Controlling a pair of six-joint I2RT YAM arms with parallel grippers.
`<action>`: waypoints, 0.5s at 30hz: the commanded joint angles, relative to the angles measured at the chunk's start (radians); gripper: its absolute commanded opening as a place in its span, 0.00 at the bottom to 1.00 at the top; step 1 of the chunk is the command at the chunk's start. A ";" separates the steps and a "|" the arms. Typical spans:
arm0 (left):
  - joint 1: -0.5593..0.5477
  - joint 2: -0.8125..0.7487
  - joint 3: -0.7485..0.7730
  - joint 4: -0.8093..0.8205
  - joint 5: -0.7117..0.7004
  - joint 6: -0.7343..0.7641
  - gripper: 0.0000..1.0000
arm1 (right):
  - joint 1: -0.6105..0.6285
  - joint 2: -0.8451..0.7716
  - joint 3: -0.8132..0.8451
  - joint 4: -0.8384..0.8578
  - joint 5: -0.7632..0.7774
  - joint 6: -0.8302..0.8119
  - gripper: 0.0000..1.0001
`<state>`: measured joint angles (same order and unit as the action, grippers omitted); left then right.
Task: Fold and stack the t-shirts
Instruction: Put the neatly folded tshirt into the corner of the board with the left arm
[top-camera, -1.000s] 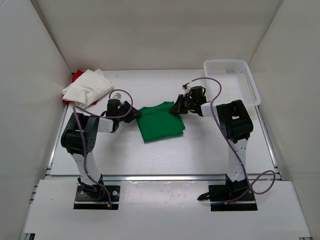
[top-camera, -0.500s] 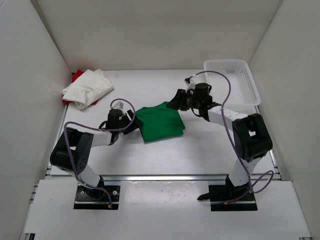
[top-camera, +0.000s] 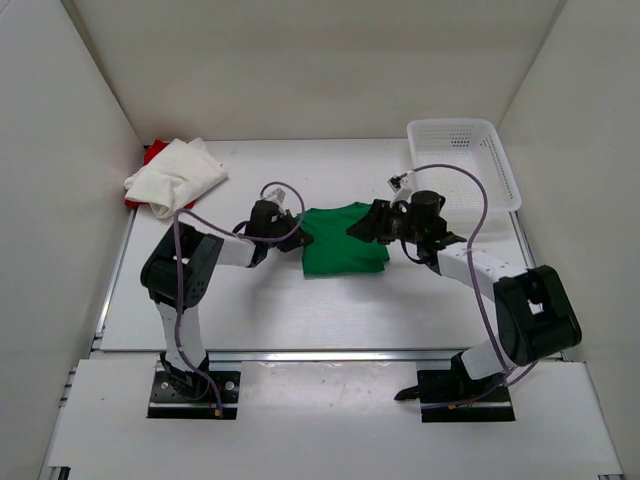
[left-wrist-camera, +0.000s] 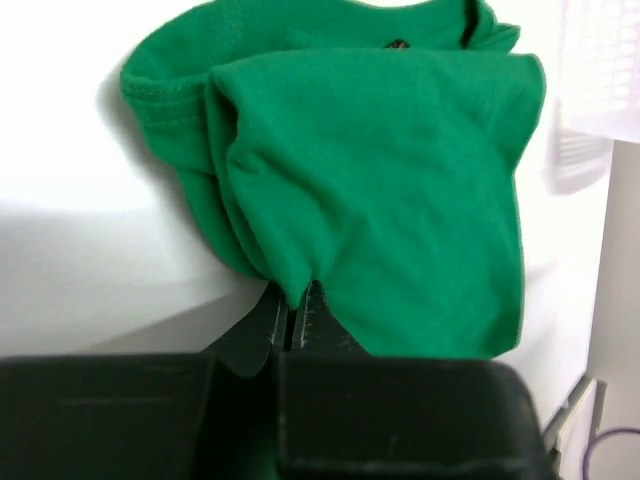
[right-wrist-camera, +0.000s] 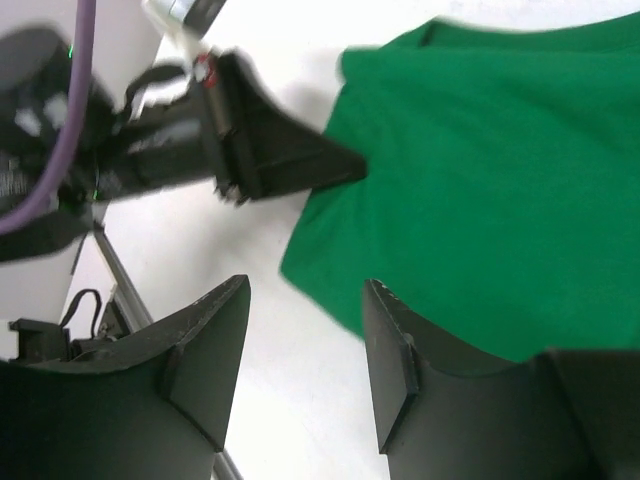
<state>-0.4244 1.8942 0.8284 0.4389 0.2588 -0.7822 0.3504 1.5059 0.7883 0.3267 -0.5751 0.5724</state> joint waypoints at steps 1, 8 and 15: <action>-0.011 -0.001 0.183 -0.164 0.007 0.041 0.00 | -0.049 -0.120 -0.081 0.049 -0.047 0.004 0.47; 0.156 0.045 0.638 -0.438 0.016 0.136 0.00 | -0.091 -0.305 -0.247 0.029 -0.025 0.004 0.47; 0.421 0.100 0.971 -0.583 0.063 0.137 0.00 | -0.073 -0.280 -0.241 -0.006 -0.034 -0.022 0.48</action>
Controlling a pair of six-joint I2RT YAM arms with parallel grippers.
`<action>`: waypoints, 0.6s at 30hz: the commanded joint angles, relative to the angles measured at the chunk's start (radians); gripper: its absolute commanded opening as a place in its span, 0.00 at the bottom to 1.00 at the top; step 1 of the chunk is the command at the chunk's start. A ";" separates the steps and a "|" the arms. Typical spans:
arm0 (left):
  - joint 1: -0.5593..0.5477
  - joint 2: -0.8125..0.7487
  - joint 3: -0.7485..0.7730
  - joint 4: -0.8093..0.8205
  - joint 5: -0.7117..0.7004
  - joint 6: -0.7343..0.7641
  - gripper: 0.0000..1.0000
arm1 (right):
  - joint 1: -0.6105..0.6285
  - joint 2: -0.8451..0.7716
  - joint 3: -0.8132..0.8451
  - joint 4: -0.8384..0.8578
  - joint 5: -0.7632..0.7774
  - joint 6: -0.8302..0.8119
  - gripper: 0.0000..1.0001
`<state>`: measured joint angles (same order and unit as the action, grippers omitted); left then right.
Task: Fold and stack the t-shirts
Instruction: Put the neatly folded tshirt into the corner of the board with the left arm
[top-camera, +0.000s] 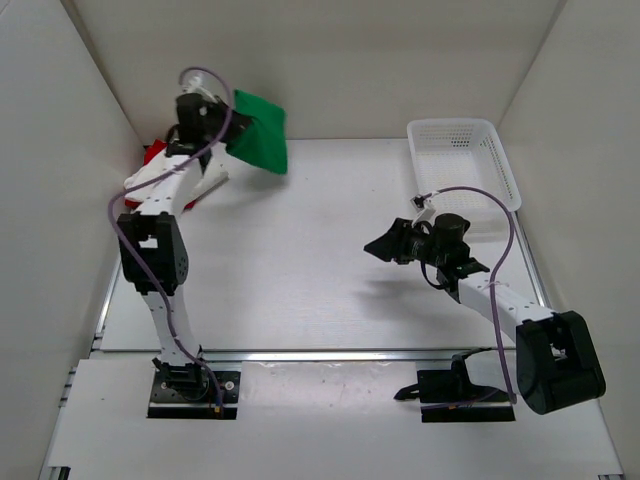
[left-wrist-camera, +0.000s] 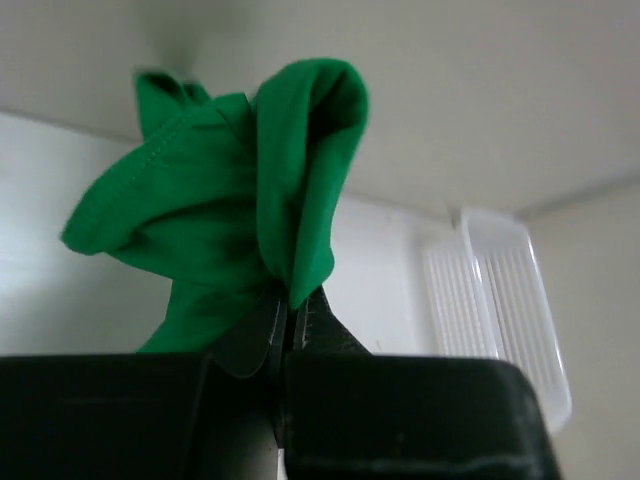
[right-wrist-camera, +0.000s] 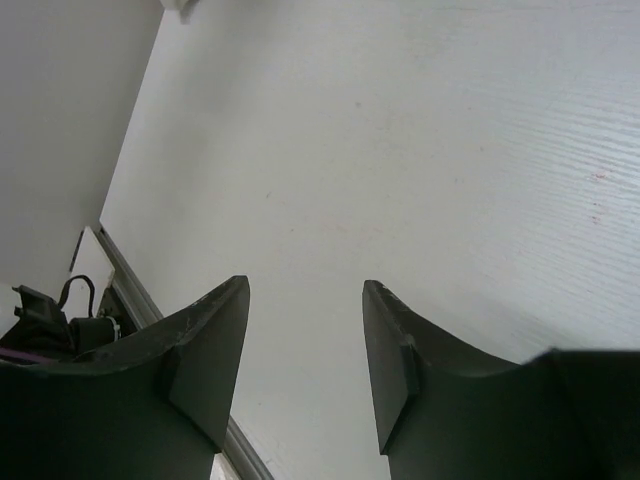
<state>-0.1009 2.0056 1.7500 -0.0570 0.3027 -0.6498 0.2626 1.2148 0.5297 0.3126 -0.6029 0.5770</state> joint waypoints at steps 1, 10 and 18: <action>0.172 -0.018 0.033 -0.083 0.024 -0.004 0.00 | 0.024 0.023 0.021 0.006 -0.006 -0.029 0.47; 0.489 -0.112 -0.475 0.236 0.039 -0.230 0.70 | 0.075 0.080 0.020 0.022 -0.046 -0.029 0.47; 0.630 -0.315 -0.753 0.306 -0.065 -0.263 0.99 | 0.121 0.066 -0.052 0.046 -0.037 -0.023 0.51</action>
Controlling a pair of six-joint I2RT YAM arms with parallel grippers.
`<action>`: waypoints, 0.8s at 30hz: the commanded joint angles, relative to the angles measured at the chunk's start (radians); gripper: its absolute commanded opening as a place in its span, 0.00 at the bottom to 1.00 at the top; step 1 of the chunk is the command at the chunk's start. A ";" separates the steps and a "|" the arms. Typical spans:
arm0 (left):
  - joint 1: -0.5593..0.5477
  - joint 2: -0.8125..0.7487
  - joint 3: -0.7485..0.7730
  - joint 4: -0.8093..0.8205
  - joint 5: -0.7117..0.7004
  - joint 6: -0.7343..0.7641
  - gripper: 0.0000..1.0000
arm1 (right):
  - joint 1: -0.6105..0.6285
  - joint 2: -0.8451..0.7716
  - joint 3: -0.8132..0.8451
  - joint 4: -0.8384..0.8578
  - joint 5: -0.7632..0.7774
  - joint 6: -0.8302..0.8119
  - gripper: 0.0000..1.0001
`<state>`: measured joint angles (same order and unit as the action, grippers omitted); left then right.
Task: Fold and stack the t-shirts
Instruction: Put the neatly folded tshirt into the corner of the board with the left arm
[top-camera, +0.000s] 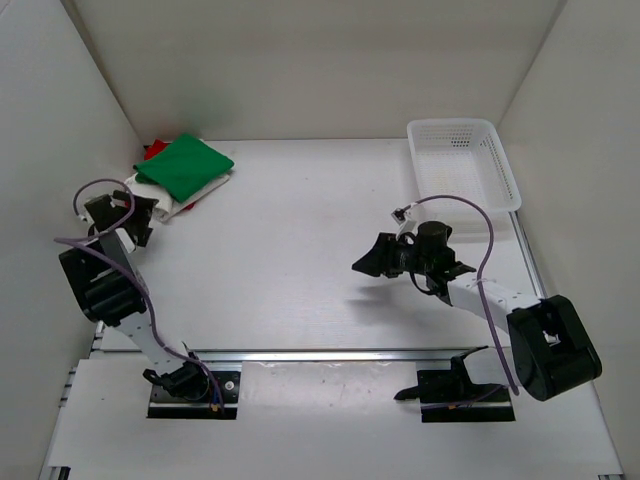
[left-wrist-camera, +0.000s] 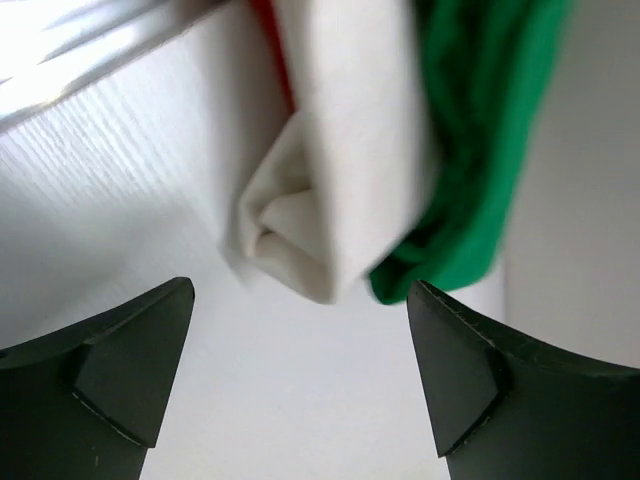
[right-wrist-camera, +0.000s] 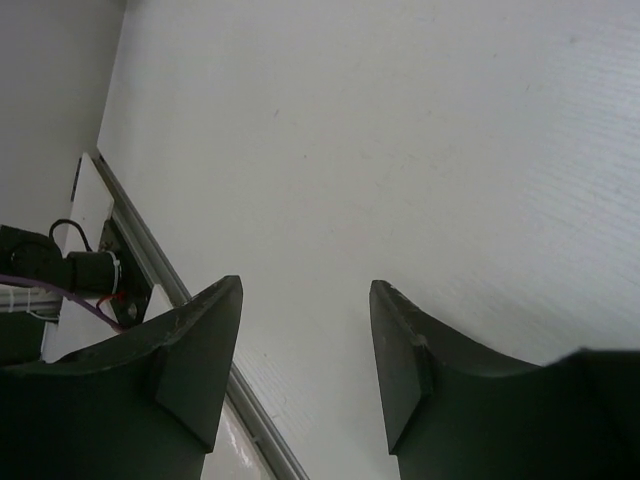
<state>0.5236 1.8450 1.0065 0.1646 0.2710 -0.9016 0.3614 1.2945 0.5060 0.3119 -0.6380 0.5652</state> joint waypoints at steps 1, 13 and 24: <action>-0.008 -0.165 -0.029 0.069 -0.056 -0.002 0.99 | 0.030 -0.023 -0.035 0.040 0.015 -0.010 0.53; -0.456 -0.463 -0.210 -0.005 -0.184 0.217 0.98 | 0.186 -0.044 -0.061 -0.096 0.206 -0.093 0.99; -0.840 -0.637 -0.374 -0.191 -0.171 0.320 0.99 | 0.274 -0.070 -0.138 -0.023 0.238 -0.071 0.99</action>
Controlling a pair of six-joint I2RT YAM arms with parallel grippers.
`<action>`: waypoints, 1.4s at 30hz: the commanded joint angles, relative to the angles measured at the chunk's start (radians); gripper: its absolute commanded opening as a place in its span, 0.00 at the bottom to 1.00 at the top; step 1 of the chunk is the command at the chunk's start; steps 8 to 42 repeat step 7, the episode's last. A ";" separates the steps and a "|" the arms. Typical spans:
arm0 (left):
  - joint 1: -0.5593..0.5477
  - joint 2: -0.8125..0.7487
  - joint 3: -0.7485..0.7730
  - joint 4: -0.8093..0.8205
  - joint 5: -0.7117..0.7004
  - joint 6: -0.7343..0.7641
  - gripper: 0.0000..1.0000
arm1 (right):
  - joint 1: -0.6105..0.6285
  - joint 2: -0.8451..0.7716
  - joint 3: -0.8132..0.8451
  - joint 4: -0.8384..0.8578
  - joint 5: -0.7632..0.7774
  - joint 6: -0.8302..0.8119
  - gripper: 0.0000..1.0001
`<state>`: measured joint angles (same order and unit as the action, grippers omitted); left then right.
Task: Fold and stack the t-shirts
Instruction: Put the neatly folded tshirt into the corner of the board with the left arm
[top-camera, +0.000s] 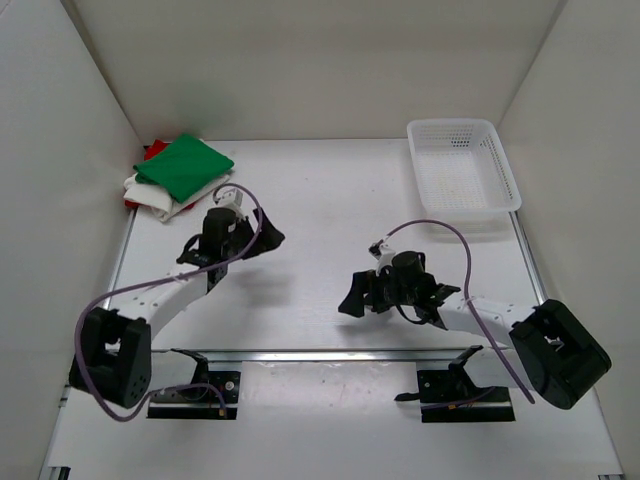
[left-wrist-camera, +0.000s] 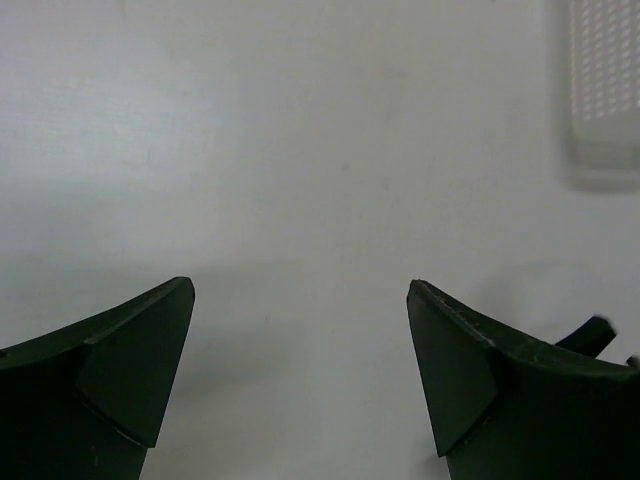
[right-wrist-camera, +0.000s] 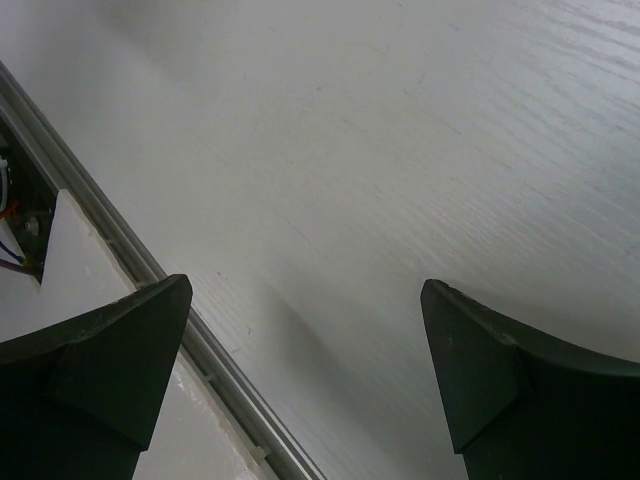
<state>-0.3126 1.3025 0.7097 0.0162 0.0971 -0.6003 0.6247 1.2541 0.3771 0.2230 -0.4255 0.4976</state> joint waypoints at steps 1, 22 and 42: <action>-0.005 -0.138 -0.120 -0.042 0.022 0.014 0.99 | 0.012 -0.033 -0.015 0.079 0.019 -0.002 0.99; 0.029 -0.305 -0.200 -0.140 -0.016 0.059 0.99 | 0.004 -0.064 -0.040 0.104 0.001 -0.005 0.99; 0.029 -0.305 -0.200 -0.140 -0.016 0.059 0.99 | 0.004 -0.064 -0.040 0.104 0.001 -0.005 0.99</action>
